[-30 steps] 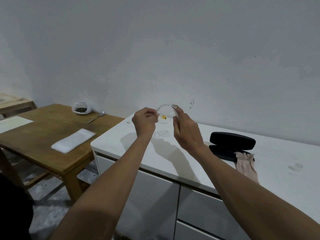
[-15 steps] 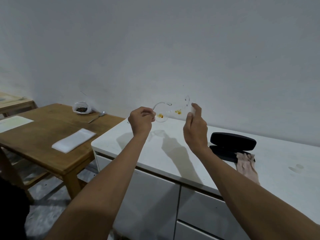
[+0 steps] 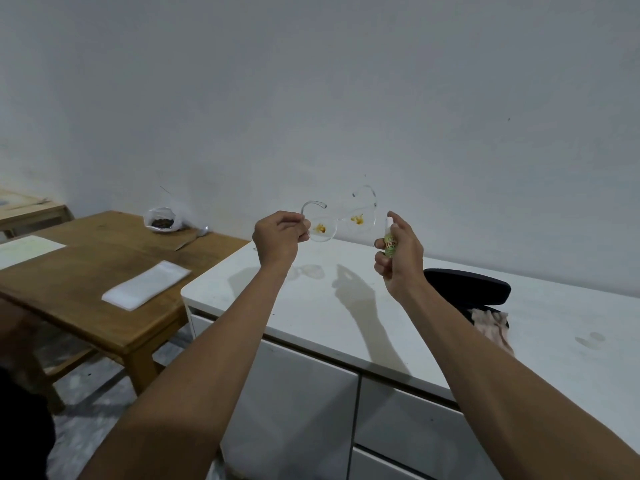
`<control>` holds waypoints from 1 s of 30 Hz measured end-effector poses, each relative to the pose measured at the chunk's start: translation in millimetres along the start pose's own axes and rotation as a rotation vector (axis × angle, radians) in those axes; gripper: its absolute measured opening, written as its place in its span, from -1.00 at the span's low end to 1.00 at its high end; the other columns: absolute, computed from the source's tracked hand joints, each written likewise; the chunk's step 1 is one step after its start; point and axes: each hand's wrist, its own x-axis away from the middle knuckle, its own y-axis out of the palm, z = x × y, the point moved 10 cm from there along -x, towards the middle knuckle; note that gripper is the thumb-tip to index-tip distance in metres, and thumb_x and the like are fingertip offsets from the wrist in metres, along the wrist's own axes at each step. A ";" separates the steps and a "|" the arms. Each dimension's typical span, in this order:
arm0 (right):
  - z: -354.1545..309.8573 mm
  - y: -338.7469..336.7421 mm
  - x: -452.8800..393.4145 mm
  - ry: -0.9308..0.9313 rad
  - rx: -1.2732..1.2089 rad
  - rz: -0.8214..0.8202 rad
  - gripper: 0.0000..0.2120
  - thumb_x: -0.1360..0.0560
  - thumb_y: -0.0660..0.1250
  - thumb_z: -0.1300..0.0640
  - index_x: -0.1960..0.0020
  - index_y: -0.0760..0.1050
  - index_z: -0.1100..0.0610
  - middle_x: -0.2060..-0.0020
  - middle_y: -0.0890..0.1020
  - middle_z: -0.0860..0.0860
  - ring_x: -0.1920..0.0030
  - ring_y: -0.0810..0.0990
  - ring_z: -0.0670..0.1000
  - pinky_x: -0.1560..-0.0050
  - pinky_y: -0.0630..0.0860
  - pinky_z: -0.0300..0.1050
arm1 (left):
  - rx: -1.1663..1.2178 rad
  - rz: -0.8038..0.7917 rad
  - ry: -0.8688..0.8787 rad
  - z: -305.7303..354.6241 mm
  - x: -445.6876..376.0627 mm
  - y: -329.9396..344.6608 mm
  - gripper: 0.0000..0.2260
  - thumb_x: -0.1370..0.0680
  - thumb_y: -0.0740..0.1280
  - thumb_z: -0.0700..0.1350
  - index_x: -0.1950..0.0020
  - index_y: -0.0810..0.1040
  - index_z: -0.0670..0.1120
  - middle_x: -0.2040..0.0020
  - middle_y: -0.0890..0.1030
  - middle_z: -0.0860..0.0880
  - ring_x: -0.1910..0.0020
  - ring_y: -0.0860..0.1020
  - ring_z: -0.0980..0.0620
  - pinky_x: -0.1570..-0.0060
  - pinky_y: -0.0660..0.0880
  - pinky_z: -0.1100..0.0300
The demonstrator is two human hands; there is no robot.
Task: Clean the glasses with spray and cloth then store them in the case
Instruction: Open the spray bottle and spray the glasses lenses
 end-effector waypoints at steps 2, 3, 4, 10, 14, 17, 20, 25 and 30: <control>0.2 3.2 1.7 0.023 -0.018 -0.001 -0.76 -0.63 0.18 0.09 -0.18 0.59 -0.07 0.39 0.41 0.01 0.56 0.16 -0.04 0.52 0.11 -0.26 | 0.006 -0.008 0.001 1.0 0.7 1.9 -0.88 -0.42 0.52 -0.39 0.06 0.68 -0.34 0.26 0.69 -0.18 0.38 0.65 0.02 0.18 0.69 0.12; 1.0 3.8 2.6 0.036 -0.019 0.006 -0.78 -0.62 0.18 0.10 -0.14 0.58 -0.06 0.40 0.40 0.00 0.56 0.16 -0.04 0.52 0.09 -0.26 | 0.013 -0.014 0.000 1.3 1.1 3.0 -0.88 -0.42 0.52 -0.39 0.06 0.67 -0.35 0.25 0.69 -0.19 0.38 0.65 0.01 0.19 0.69 0.13; 2.0 4.1 3.4 0.047 -0.020 0.012 -0.79 -0.61 0.18 0.11 -0.11 0.57 -0.06 0.40 0.39 0.00 0.57 0.16 -0.04 0.52 0.09 -0.26 | 0.023 -0.019 -0.003 1.2 1.2 3.9 -0.88 -0.43 0.52 -0.40 0.06 0.67 -0.35 0.25 0.69 -0.21 0.37 0.64 -0.01 0.19 0.68 0.14; 12.3 10.2 4.6 0.082 -0.063 -0.019 -0.73 -0.63 0.11 0.13 -0.15 0.55 -0.05 0.42 0.38 -0.01 0.56 0.14 -0.05 0.56 0.08 -0.27 | 0.066 -0.056 -0.012 3.7 4.1 11.9 -0.90 -0.43 0.50 -0.41 0.08 0.66 -0.33 0.21 0.69 -0.24 0.32 0.63 -0.08 0.18 0.68 0.14; 23.2 24.8 9.3 0.132 -0.096 -0.109 -0.74 -0.67 0.09 0.10 -0.15 0.55 -0.07 0.43 0.36 -0.03 0.57 0.15 -0.09 0.58 0.06 -0.28 | 0.079 -0.073 -0.006 8.4 4.7 16.9 -0.90 -0.43 0.51 -0.40 0.08 0.67 -0.32 0.21 0.69 -0.24 0.34 0.64 -0.04 0.22 0.66 0.18; 32.9 34.2 14.0 0.166 -0.091 -0.136 -0.77 -0.67 0.11 0.08 -0.16 0.53 -0.07 0.44 0.35 -0.04 0.57 0.17 -0.10 0.56 0.05 -0.27 | 0.093 -0.073 -0.011 12.2 6.2 20.3 -0.89 -0.43 0.51 -0.41 0.07 0.66 -0.34 0.20 0.69 -0.24 0.34 0.63 -0.04 0.24 0.65 0.20; 40.5 43.3 17.6 0.196 -0.118 -0.156 -0.80 -0.66 0.14 0.09 -0.13 0.54 -0.06 0.43 0.37 -0.04 0.57 0.18 -0.10 0.59 0.06 -0.29 | 0.087 -0.078 -0.014 13.2 7.7 23.5 -0.89 -0.42 0.51 -0.40 0.08 0.67 -0.32 0.20 0.69 -0.23 0.33 0.63 -0.06 0.19 0.68 0.16; 46.9 50.5 18.4 0.226 -0.101 -0.179 -0.84 -0.63 0.18 0.09 -0.08 0.54 -0.05 0.43 0.35 -0.04 0.59 0.17 -0.10 0.63 0.07 -0.30 | 0.039 -0.073 -0.012 9.1 7.4 22.0 -0.90 -0.42 0.52 -0.38 0.10 0.69 -0.28 0.19 0.72 -0.24 0.30 0.66 -0.08 0.14 0.68 0.09; 41.4 29.8 9.7 0.139 -0.019 -0.095 -0.74 -0.63 0.09 0.11 -0.16 0.52 -0.05 0.40 0.37 -0.02 0.56 0.19 -0.08 0.57 0.11 -0.28 | 0.043 -0.066 -0.029 2.2 7.5 17.5 -0.91 -0.43 0.51 -0.39 0.11 0.68 -0.27 0.23 0.71 -0.21 0.29 0.66 -0.09 0.10 0.69 0.04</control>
